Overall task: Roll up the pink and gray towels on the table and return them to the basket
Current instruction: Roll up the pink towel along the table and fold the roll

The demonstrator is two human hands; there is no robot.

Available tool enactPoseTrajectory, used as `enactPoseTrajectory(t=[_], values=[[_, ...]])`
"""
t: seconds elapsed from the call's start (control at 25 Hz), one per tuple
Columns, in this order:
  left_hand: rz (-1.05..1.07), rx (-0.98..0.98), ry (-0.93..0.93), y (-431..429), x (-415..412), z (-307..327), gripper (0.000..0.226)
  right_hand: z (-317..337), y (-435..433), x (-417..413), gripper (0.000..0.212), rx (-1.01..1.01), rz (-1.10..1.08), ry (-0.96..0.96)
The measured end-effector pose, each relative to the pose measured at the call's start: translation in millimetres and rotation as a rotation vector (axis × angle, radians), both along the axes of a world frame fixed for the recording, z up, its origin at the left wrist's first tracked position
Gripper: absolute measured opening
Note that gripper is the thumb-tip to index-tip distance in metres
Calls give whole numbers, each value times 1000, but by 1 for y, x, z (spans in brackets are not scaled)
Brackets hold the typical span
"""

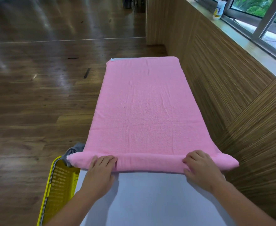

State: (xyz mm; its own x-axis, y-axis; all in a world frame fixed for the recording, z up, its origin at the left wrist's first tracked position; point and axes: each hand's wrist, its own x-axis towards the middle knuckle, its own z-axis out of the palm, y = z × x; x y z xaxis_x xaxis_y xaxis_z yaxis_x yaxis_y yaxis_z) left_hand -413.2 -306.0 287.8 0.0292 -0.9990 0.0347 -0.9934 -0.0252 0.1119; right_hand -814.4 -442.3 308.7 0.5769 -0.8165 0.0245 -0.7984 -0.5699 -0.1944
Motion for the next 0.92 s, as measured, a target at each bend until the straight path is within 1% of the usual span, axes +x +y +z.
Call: enactPoseTrajectory(t=[0.04, 0.08, 0.12, 0.24, 0.28, 0.36, 0.4, 0.48, 0.56, 0.6, 0.68, 0.76, 0.8, 0.84, 0.92], values=[[2, 8, 7, 5, -1, -4, 56, -1, 3, -2, 36, 26, -10, 63], [26, 12, 24, 6, 2, -6, 57, -3, 2, -3, 40, 46, -36, 78], [55, -11, 44, 2, 5, -6, 53, -5, 0, -3, 39, 46, -59, 64], [76, -82, 79, -8, 10, -1, 35, -1, -4, 1, 29, 47, -95, 51], [64, -95, 76, -7, 10, 0, 30, 3, -7, 1, 31, 58, -88, 62], [55, -56, 61, 1, 12, 1, 23, 12, -10, 2, 39, 106, -48, 106], [58, -16, 45, 4, 13, 3, 23, 15, -12, 4, 39, 138, -40, 119], [82, 50, 20, 3, 18, 6, 28, 19, -15, 9, 33, 203, -59, 137], [132, 56, 51, -7, 20, 11, 27, 17, -20, 13, 24, 238, -101, 93], [157, 17, 66, -13, 20, 14, 22, 15, -22, 14, 21, 237, -134, 41], [146, -85, 46, -17, 20, 16, 16, 8, -20, 14, 18, 121, -159, -50], [63, -108, -29, -11, 15, 12, 29, 1, -13, 11, 13, -19, -90, -52], [45, -95, -49, -5, 10, 10, 35, -1, -6, 9, 17, -37, -47, -20], [41, -80, -56, 2, 6, 6, 40, -3, 0, 7, 26, -24, -21, 26], [57, -14, -84, 10, 0, -2, 53, -4, 7, 5, 41, 15, -52, 83]])
